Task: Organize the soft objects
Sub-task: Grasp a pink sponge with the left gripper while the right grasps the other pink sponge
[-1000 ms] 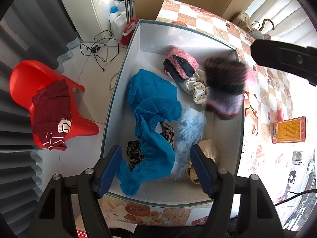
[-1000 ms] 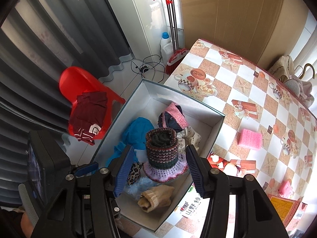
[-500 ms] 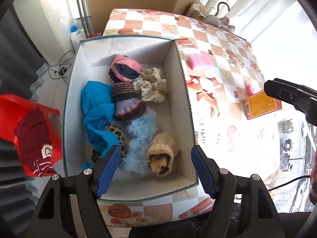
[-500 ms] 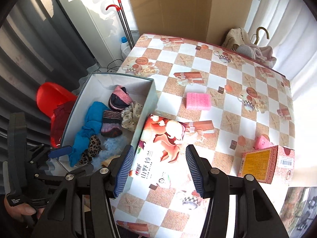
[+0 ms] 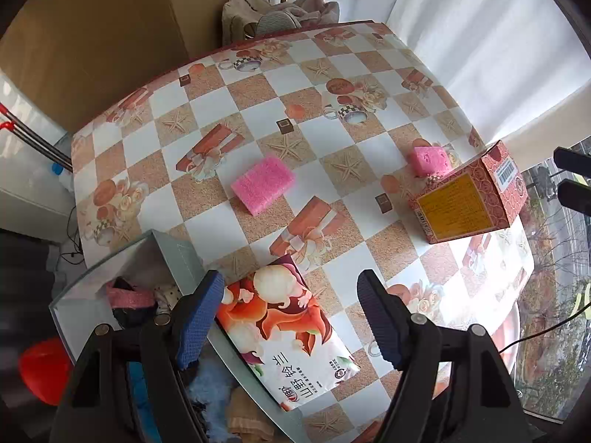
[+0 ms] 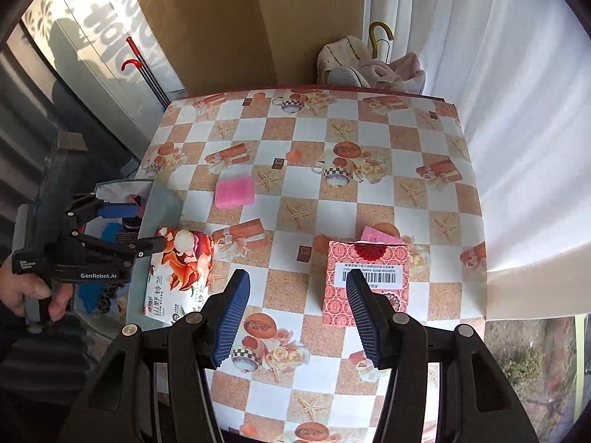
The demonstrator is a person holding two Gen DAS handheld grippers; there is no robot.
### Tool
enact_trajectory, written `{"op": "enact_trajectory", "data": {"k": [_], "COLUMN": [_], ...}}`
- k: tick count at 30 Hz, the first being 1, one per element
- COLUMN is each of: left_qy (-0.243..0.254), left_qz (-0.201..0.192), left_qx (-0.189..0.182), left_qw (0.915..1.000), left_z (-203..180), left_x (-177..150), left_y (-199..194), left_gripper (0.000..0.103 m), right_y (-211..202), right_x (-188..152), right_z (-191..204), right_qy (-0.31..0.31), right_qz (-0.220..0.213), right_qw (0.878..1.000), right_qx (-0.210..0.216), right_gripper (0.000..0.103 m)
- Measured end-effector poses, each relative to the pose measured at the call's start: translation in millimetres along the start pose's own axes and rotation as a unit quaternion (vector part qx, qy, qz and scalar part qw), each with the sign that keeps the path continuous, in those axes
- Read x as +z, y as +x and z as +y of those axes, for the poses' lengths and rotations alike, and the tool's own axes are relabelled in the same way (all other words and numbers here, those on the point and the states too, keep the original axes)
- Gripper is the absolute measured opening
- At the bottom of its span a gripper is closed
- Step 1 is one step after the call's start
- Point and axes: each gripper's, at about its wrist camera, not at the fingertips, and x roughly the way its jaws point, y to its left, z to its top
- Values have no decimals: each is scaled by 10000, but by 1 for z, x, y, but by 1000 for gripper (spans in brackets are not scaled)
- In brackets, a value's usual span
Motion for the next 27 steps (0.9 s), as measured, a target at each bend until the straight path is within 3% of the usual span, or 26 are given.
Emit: {"op": "enact_trajectory", "data": {"k": [2, 5, 9, 11, 13, 16, 19, 23, 27], "left_qy": [288, 119, -125, -32, 202, 650, 1064, 1219, 1202], "left_qz": [184, 683, 1183, 1325, 1430, 1592, 1630, 1571, 1544], "left_qx": [65, 83, 398, 443, 543, 690, 821, 821, 689], "left_qw": [9994, 9976, 9921, 9902, 9880, 9827, 9774, 9766, 9783], "left_z": [2, 17, 31, 31, 28, 21, 16, 14, 14], "left_x": [21, 46, 61, 65, 68, 69, 67, 67, 67], "left_y": [15, 49, 92, 108, 122, 142, 157, 170, 181], "left_gripper": [78, 78, 78, 78, 78, 78, 78, 78, 84], "right_y": [4, 27, 82, 111, 136, 175, 197, 211, 220], "right_x": [13, 31, 53, 62, 69, 66, 52, 38, 26], "right_z": [-29, -72, -130, -146, -144, -135, -122, -116, -120], "right_qy": [-370, -761, -592, -535, -1153, -2160, -3150, -3795, -4252], "right_qz": [167, 540, 1357, 1778, 1932, 2343, 2280, 2061, 2218], "right_qw": [9992, 9956, 9886, 9814, 9740, 9474, 9202, 8971, 8689], "right_qx": [52, 18, 287, 487, 271, 308, 453, 932, 1222], "right_gripper": [56, 56, 56, 56, 56, 56, 56, 56, 56]}}
